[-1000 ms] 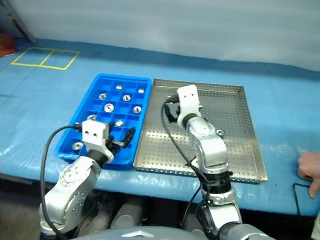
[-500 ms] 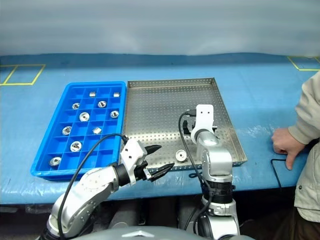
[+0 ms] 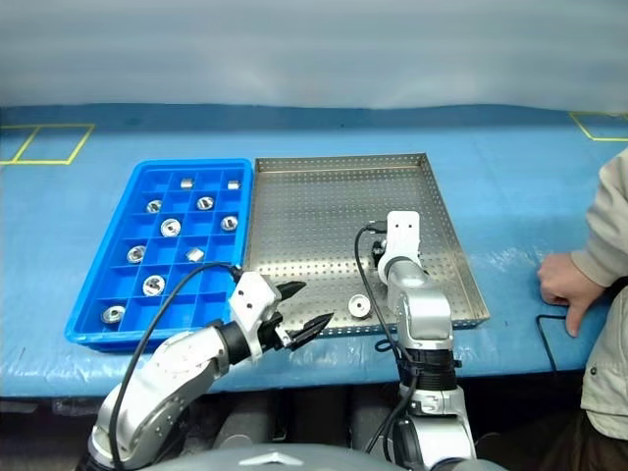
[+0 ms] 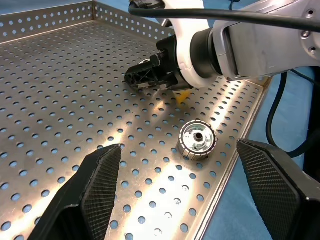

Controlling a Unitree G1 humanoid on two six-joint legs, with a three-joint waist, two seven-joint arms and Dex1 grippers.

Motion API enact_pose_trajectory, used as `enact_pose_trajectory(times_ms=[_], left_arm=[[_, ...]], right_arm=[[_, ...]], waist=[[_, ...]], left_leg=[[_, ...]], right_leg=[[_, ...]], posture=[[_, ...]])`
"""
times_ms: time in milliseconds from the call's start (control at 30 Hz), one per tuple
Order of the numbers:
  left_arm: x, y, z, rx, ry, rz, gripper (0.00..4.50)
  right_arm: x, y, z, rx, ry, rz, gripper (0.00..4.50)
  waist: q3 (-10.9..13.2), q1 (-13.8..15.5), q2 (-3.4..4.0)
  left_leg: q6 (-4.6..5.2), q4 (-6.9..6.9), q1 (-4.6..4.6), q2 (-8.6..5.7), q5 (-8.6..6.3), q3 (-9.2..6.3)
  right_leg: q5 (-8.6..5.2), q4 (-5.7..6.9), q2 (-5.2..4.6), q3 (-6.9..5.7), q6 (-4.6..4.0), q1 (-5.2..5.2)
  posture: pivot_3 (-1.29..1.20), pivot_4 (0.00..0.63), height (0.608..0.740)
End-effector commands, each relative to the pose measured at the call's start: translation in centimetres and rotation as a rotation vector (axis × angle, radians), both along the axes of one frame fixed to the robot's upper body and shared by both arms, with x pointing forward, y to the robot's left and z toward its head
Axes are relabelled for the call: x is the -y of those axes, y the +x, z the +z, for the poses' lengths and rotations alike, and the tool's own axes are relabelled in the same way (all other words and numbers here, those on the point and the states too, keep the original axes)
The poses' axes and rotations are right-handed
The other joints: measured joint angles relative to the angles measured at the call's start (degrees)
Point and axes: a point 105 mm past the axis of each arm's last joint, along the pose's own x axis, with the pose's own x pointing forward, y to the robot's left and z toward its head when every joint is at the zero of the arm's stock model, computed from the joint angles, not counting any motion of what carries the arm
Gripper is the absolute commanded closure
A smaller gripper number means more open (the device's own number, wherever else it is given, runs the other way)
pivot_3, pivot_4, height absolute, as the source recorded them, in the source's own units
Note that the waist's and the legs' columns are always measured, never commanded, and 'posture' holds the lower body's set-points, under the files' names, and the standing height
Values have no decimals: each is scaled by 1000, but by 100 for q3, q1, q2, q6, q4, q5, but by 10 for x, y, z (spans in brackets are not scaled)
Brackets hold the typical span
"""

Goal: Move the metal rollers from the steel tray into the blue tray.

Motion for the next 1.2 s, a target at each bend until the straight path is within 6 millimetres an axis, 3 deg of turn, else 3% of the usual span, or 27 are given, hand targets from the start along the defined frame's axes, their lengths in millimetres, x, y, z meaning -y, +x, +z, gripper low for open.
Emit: enact_pose_trajectory(times_ms=[33, 300, 400, 533, 867, 1200], left_arm=[[-9, 6, 16, 79, -41, 98, 471], [-46, 24, 33, 174, -95, 396, 471], [-60, 19, 39, 216, -73, 459, 471], [-76, 11, 42, 250, -44, 528, 471], [-91, -15, 42, 239, -13, 574, 471], [-86, -20, 39, 220, -12, 566, 471]], right_arm=[[-16, 1, 24, 68, 1, 70, 2669], [-93, -5, 70, 176, 38, 393, 2669], [-126, -10, 84, 210, 55, 522, 2669], [-154, -15, 89, 223, 68, 630, 2669], [-192, -29, 79, 183, 93, 808, 2669], [-194, -34, 53, 84, 106, 835, 2669]], waist=[[0, 36, 0], [0, 175, 0], [0, 266, -1], [0, 449, -1], [2, 880, -1], [2, 1289, 0]], left_leg=[[0, 0, -1, 0, 0, 0], [1, 0, -1, 2, 1, -3], [1, -6, -3, 2, 1, -11], [0, -9, -9, -1, 0, -15], [0, -6, -15, -3, 0, -26], [-2, -8, -22, -1, -1, -29]], right_leg=[[0, 0, 0, 0, 0, -1], [0, 0, 2, -3, 0, -1], [-1, -1, 2, -11, -2, -1], [0, -10, -2, -16, -2, -2], [-20, -17, -8, -34, -31, -2], [-23, -19, -6, -44, -32, -7]], posture=[[185, 150, 740], [278, 150, 740], [332, 150, 740], [383, 150, 740], [514, 150, 740], [512, 150, 740]])
